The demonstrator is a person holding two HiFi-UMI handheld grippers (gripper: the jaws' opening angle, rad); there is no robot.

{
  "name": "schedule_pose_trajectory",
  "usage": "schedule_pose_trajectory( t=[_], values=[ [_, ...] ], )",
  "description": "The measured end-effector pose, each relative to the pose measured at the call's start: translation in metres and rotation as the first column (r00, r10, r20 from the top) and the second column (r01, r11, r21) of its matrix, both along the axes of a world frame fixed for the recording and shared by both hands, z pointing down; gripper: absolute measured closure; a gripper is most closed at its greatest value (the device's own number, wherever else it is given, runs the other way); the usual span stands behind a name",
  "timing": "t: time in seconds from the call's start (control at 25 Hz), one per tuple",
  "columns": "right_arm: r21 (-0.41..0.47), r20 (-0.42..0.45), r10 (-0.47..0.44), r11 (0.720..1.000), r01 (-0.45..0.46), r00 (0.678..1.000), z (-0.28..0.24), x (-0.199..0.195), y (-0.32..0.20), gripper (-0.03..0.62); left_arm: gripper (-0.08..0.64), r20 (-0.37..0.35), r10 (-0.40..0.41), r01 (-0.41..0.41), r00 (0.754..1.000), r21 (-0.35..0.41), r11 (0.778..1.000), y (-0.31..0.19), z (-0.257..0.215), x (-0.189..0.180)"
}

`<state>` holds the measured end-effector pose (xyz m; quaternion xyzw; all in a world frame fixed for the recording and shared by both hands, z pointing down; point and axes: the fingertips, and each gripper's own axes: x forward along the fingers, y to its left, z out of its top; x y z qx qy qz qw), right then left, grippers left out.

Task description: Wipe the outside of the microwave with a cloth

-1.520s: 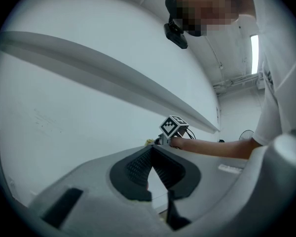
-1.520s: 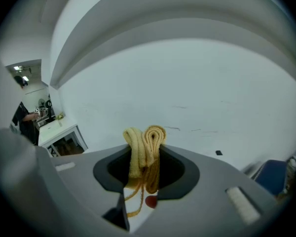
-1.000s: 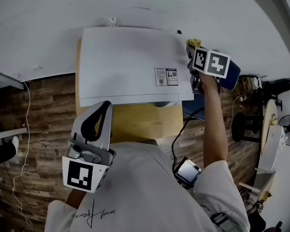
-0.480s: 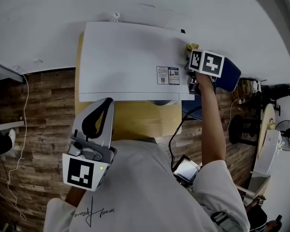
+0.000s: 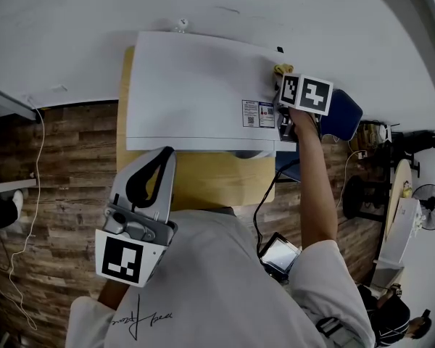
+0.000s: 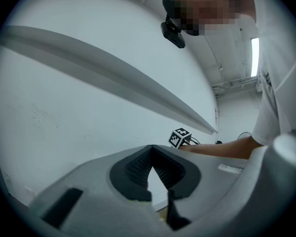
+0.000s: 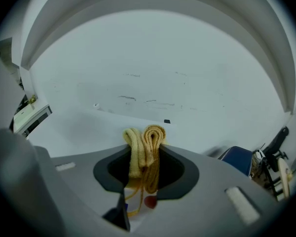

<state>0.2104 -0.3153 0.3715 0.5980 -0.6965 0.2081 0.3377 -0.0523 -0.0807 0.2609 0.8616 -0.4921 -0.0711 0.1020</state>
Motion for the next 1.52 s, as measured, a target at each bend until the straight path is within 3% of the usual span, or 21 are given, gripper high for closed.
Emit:
schedule_pose_trajectory(
  t=[0.56,1.52],
  values=[
    [0.006,0.003,-0.049,0.999,0.049,0.999,0.000,-0.050,0.004,0.472,0.561,0.011,-0.002,0.002,1.000,-0.007,1.000,0.005,0.003,-0.015],
    [0.012,0.108,-0.193,0.981,0.193,0.975,0.000,-0.170,0.015,0.472,0.561,0.018,-0.044,0.044,0.999,-0.021,0.999,0.018,0.006,-0.033]
  ],
)
